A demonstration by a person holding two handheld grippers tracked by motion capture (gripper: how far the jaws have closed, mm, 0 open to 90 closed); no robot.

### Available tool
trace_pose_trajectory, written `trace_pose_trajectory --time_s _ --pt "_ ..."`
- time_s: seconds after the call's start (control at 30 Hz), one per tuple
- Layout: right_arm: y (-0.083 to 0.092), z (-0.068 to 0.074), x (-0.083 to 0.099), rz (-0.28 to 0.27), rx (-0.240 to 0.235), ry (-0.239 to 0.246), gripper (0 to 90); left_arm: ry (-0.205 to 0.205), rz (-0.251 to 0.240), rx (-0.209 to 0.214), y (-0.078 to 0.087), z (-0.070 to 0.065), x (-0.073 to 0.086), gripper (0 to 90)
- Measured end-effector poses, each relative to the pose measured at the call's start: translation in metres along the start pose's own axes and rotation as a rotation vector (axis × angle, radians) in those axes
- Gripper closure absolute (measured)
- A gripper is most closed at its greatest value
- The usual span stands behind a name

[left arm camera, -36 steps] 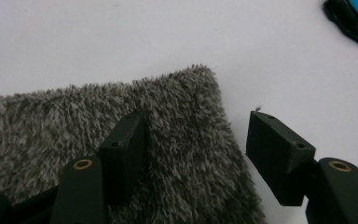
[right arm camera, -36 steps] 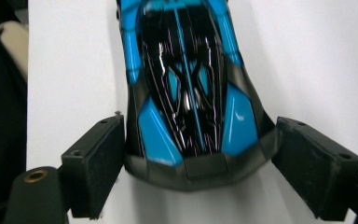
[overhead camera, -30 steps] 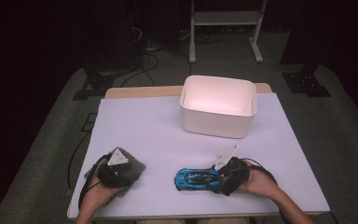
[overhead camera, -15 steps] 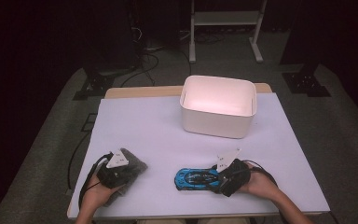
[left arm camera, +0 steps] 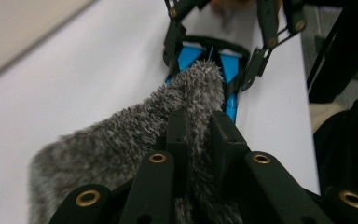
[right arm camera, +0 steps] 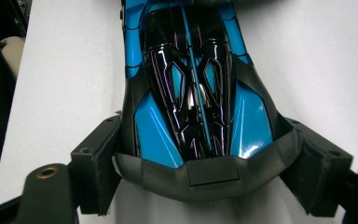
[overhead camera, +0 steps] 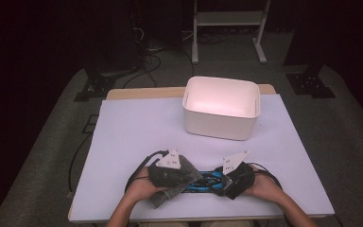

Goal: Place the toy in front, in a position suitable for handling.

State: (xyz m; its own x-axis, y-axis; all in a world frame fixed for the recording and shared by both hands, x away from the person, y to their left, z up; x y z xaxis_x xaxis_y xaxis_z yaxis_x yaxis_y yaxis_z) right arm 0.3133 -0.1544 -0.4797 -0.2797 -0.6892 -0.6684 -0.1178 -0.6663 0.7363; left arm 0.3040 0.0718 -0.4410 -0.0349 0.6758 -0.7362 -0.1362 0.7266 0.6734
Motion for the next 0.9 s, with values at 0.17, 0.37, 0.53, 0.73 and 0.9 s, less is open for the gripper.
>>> trace_pose_trajectory --time_s 0.17,0.37,0.53,0.73,0.9 --pt "0.000 0.000 0.001 -0.012 -0.001 0.003 20.7 0.039 -0.015 0.010 0.002 -0.004 0.004 50.2" --pt "0.000 0.000 0.002 -0.015 0.002 0.001 20.2 0.092 0.003 -0.020 0.012 0.001 0.017 41.7" --pt "0.000 0.001 0.002 -0.016 0.003 0.006 20.0 0.149 -0.014 0.015 0.009 0.007 0.027 57.0" --pt "0.000 0.000 0.000 -0.006 -0.003 0.025 21.8 0.113 -0.009 0.020 0.009 0.003 0.026 71.0" --pt "0.000 0.001 0.000 -0.003 -0.008 0.027 22.2 0.109 -0.018 0.039 0.010 0.002 0.025 72.3"
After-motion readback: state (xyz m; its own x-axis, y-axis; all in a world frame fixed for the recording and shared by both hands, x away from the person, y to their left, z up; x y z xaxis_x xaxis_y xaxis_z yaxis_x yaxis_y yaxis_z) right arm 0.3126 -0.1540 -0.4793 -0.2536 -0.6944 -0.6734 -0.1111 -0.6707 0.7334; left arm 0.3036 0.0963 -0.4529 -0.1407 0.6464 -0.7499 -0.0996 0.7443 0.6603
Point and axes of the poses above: each handheld gripper's, and its own axes: y roughly backward along the jaws, x roughly out of its underside, z roughly to its left, the point moved 3 cm from there along -y, roughly forward along the jaws, and after that the axes turned 8 degrees about -y, right-handed, at the moved point
